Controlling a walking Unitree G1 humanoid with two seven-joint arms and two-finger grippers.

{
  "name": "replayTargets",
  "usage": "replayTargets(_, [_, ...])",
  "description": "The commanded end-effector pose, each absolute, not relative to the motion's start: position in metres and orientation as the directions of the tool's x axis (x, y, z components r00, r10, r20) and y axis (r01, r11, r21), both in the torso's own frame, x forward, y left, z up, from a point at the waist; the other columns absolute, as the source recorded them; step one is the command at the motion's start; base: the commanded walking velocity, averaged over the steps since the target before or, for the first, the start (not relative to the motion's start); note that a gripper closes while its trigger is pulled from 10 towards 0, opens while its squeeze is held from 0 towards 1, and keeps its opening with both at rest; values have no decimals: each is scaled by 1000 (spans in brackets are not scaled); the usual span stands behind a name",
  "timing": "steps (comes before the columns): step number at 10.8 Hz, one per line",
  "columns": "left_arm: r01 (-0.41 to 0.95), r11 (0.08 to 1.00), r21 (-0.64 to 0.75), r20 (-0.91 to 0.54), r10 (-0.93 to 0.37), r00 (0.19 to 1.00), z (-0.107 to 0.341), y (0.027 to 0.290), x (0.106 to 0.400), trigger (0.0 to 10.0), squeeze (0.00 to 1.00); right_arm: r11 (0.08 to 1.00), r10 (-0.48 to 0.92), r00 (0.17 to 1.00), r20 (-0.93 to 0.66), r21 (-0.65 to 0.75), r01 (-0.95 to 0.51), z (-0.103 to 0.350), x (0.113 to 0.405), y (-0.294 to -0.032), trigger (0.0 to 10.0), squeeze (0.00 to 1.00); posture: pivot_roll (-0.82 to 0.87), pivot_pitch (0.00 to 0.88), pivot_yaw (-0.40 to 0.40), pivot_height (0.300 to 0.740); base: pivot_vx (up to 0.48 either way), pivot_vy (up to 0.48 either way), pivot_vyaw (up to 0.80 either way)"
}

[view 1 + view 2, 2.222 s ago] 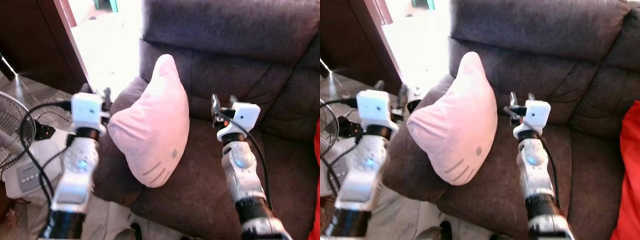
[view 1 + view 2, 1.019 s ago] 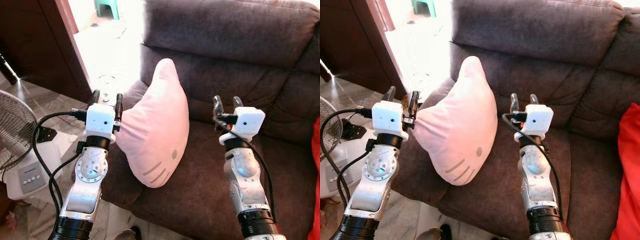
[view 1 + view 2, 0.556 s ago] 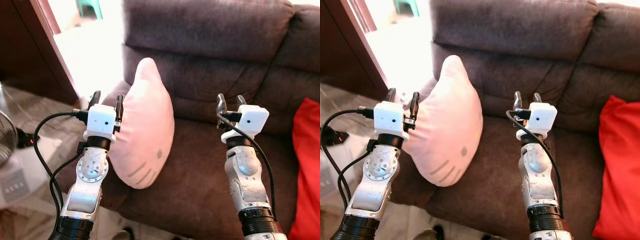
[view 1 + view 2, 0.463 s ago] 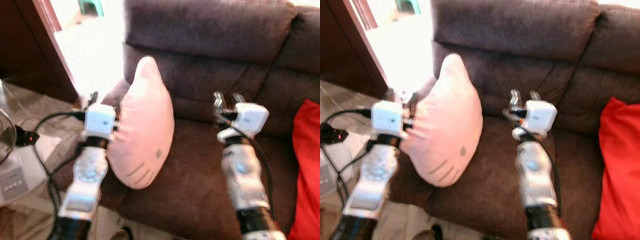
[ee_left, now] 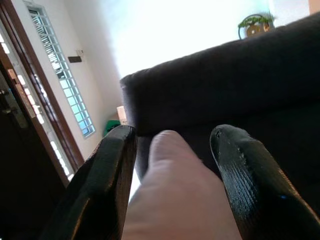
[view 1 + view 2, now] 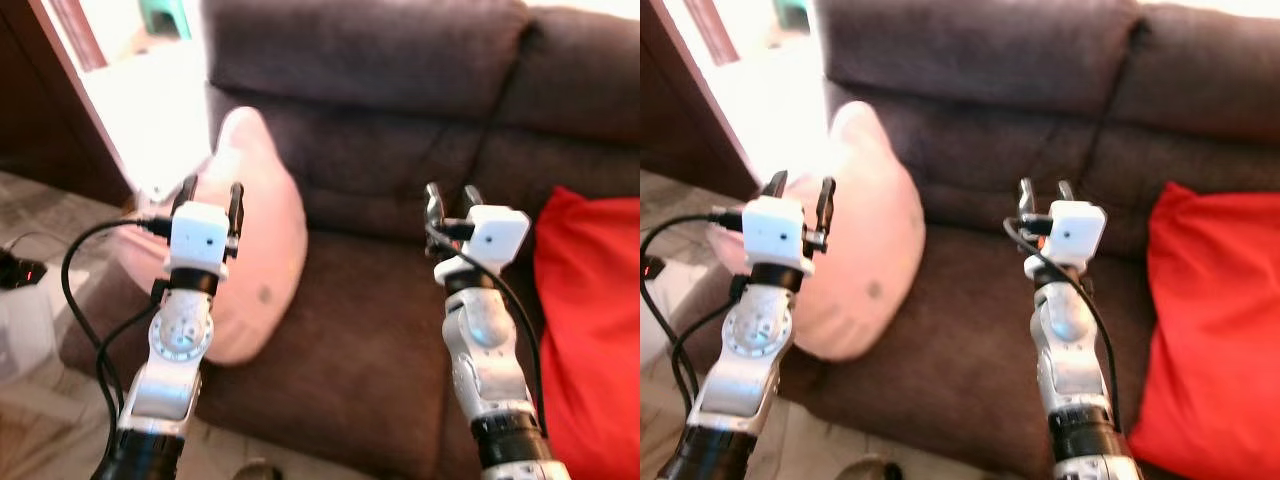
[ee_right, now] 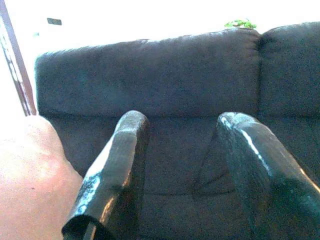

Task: Move the pillow to the sofa from floor

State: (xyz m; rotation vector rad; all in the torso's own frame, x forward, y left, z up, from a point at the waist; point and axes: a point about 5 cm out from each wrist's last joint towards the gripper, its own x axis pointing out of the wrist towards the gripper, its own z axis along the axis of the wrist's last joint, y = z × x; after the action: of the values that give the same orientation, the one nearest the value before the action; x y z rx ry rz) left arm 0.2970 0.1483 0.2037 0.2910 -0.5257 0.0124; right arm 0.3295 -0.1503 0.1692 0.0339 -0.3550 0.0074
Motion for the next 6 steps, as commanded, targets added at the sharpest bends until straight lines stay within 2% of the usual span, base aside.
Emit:
replayTargets(1, [-76, 960, 271, 502, -74, 862, 204, 145, 295, 10000, 0, 1000, -19, 938, 347, 30, 9, 169, 328, -157, 10000, 0, 139, 166, -6, 740, 0, -345, 0])
replayTargets(6, [-71, 960, 271, 503, -78, 861, 202, 143, 295, 10000, 0, 1000, -20, 942, 335, 25, 12, 167, 329, -158, 10000, 0, 138, 163, -7, 740, 0, -370, 0])
